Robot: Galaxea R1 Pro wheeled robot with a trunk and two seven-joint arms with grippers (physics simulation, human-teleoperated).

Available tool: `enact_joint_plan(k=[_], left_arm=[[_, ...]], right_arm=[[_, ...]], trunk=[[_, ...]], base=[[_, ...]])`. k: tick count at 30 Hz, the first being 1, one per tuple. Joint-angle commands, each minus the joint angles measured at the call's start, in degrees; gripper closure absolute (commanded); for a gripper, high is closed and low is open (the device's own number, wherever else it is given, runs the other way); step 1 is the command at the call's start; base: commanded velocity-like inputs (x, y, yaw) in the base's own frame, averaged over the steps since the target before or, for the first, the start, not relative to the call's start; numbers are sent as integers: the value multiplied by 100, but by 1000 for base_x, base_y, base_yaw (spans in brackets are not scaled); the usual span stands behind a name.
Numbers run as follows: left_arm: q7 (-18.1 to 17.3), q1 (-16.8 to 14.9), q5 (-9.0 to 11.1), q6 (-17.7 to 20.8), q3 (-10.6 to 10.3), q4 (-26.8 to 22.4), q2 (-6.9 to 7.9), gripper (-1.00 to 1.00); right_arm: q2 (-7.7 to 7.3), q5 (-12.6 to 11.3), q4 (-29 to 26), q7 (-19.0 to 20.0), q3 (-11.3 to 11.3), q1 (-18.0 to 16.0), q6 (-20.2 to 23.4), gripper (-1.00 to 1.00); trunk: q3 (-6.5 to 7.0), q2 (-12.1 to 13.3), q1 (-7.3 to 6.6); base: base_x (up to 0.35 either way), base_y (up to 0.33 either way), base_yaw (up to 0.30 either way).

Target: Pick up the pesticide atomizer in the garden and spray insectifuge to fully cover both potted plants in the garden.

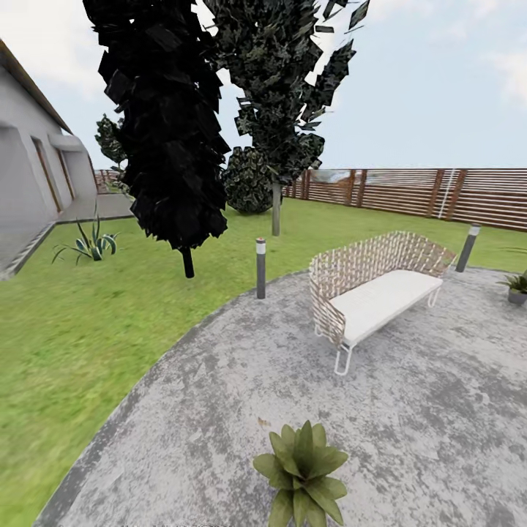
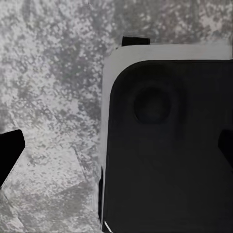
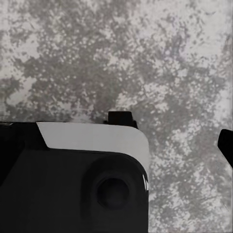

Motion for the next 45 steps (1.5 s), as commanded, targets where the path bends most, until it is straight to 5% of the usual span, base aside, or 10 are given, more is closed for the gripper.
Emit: enact_joint_plan(k=[1,8,10,17,23,29,45], left_arm=[[2,-27,11,8,24,-120,27,-100],[2,-136,5,6,47,-1108,83,-100],[-3,-394,5,-23,148,-1500,88,-100],[-3,-924,10,-434,244,-1547,92,-100],[-6,-897,6,-1197,731,-1473,97,-100],[-4,-899,19,-1339,913,-1368,111,-100],[-24,-899,6,-1372,930,-1356,115,-100]], right_arm=[[-5,1,-138,-3,1,0,-2,-100],[-52,-2,-810,-4,-5,0,-330,-100],[-58,-6,-1052,-4,-18,-7,-826,-100],[-59,-8,-1392,2,-25,-9,-1309,-100],[-59,1,-1387,5,-21,-9,-1350,-100],[-56,4,-1368,5,-25,-9,-1353,-100],[-51,-8,-1343,-2,-37,-9,-1353,-100]], trunk=[[-6,-3,0],[-6,-3,0],[-6,-3,0],[-22,-3,0],[-34,-3,0],[-35,-3,0],[-35,-3,0]], base=[[0,0,278],[0,0,278],[0,0,278],[0,0,277],[0,0,277],[0,0,280],[-3,35,281]])
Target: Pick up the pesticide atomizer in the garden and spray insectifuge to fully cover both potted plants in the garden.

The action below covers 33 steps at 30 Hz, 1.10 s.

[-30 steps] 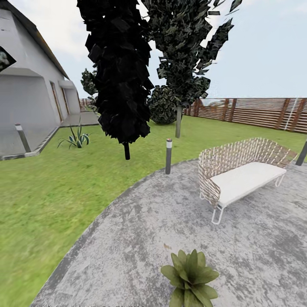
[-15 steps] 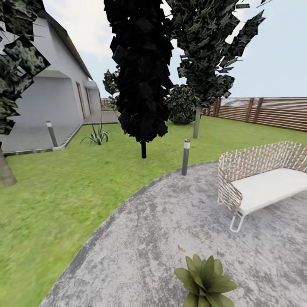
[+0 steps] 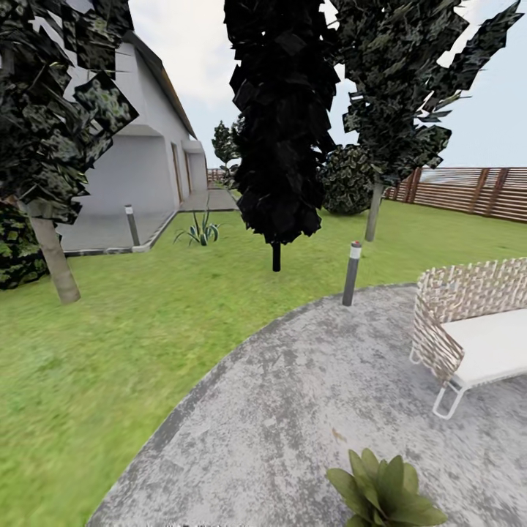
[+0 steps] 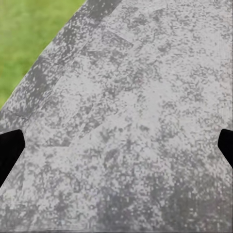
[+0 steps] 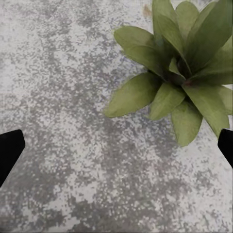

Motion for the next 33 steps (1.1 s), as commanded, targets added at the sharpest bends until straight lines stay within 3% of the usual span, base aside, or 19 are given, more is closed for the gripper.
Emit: enact_joint_plan(k=[1,21,33], left_arm=[[3,-6,8,-22,6,9,-1,-100],[9,-6,16,-25,6,21,-9,-100],[14,-6,7,-26,-2,26,-10,-100]], right_arm=[[0,0,1,-2,-3,-1,-16,-100],[0,2,11,-4,1,-1,-16,-100],[0,2,11,-5,1,-1,-16,-100]], trunk=[[-6,-3,-1],[-6,-3,-1],[-6,-3,-1]], base=[[-59,227,281],[-23,291,281],[0,45,281]])
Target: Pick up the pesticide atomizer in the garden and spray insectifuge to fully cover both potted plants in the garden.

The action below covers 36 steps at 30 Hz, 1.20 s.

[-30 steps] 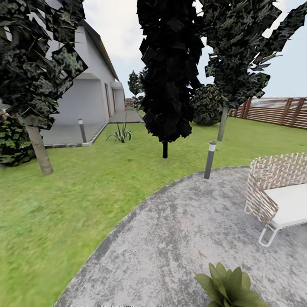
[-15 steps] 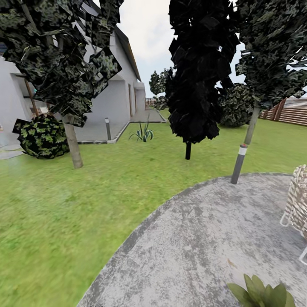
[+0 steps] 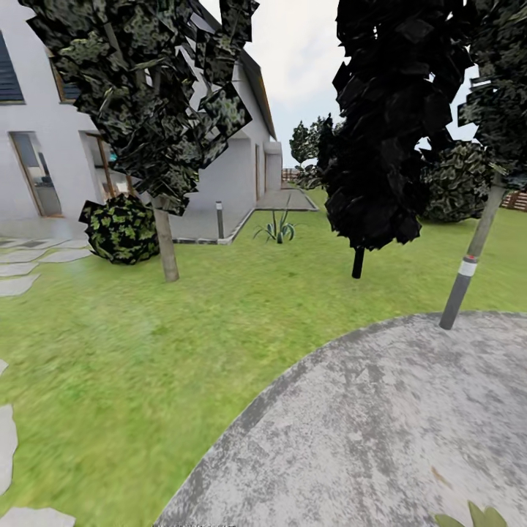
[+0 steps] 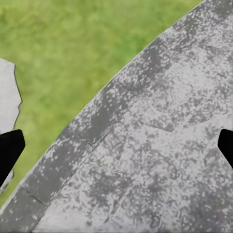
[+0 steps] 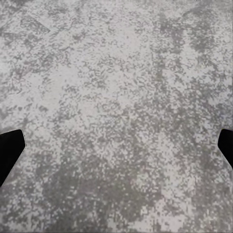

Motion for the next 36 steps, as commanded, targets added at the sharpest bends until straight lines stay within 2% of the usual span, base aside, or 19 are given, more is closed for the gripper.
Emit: enact_joint_plan(k=[1,12,26,36], left_arm=[[2,-6,8,-21,6,8,-1,-100],[-1,-9,-1,-15,5,8,6,-100],[5,-7,11,-15,5,8,-8,-100],[-1,-10,-1,-15,0,0,-30,-100]], right_arm=[[0,1,1,-3,-2,-2,-17,-100],[0,10,1,-3,-2,-2,-17,-100],[0,18,8,-3,37,-2,-17,-100],[0,19,2,5,42,-2,-17,-100]], trunk=[[-6,-3,0],[-6,-3,0],[-13,-3,0],[-81,-43,22]], base=[[0,0,281],[7,5,281],[161,229,281],[22,39,248]])
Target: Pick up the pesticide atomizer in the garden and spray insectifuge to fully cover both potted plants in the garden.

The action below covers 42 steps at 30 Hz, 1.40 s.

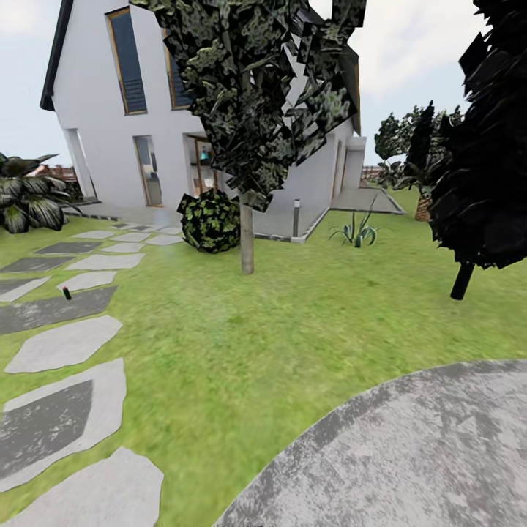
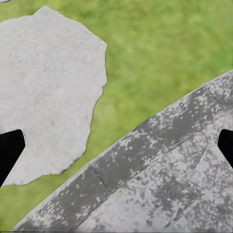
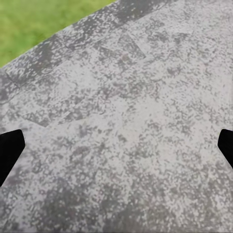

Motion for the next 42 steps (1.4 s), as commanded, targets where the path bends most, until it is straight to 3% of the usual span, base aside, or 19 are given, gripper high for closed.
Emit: enact_joint_plan(k=[1,27,42], left_arm=[[0,-6,7,-20,6,7,-3,-100],[-2,-6,-7,-20,4,7,-25,-100],[1,-5,-10,-20,4,11,-25,-100]], right_arm=[[-1,3,1,-2,2,-2,-17,-100],[-1,3,1,8,11,-2,-10,-100],[-1,3,1,11,11,-2,-8,-100]], trunk=[[-31,-45,22],[-662,-1087,593],[-970,-1689,923]], base=[[1,2,221],[0,0,214],[0,0,41]])
